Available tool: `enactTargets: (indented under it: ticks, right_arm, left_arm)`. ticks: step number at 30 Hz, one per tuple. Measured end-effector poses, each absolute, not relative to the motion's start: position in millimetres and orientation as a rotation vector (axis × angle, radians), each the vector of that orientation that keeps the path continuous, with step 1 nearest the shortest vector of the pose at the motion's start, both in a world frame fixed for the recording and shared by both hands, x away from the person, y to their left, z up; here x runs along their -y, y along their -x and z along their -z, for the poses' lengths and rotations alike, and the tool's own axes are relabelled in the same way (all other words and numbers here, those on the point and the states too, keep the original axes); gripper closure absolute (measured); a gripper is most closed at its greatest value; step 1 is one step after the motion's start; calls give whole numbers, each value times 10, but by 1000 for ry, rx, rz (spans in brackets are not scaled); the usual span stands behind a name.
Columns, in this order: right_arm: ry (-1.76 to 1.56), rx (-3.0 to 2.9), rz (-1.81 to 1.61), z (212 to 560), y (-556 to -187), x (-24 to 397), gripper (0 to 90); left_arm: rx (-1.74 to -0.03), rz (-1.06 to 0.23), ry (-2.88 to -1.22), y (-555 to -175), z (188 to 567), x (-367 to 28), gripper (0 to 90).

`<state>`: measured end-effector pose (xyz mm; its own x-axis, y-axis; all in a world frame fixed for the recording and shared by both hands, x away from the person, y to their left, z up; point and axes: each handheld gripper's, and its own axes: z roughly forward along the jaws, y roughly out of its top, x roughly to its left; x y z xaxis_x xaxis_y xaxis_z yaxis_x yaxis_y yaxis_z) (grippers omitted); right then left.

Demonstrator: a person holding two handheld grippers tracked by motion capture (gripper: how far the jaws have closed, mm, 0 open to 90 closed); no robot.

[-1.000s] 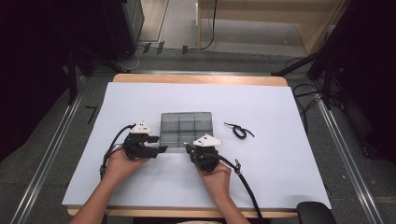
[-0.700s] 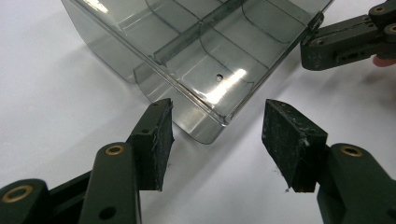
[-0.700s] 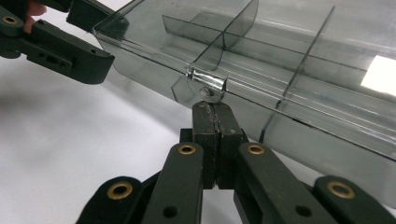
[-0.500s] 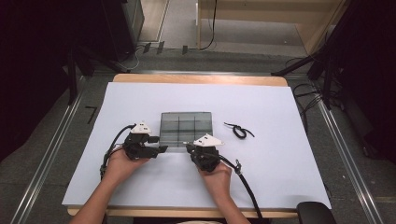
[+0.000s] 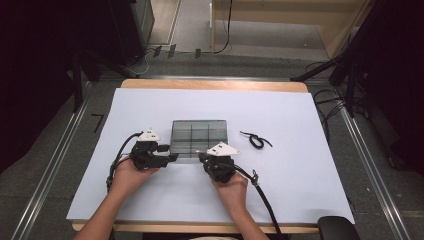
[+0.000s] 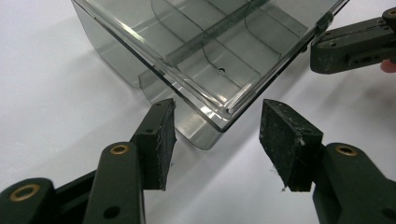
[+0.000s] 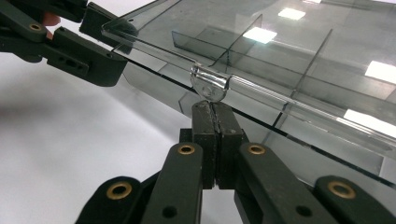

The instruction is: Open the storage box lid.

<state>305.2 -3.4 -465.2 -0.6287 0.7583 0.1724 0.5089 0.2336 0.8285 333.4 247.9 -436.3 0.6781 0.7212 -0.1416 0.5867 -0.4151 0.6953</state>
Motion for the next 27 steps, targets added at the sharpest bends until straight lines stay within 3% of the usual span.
enactTargets:
  ticks: [16, 27]
  right_arm:
    - [-1173, -2262, -1341, 4604, -3076, 31, 895]
    - [-1156, -2278, -1344, 4568, -3074, 157, 784]
  left_arm:
    - [-998, -266, -2120, -3323, 4297, -2457, 577]
    - [-998, -260, -2122, -3329, 4298, -2460, 576]
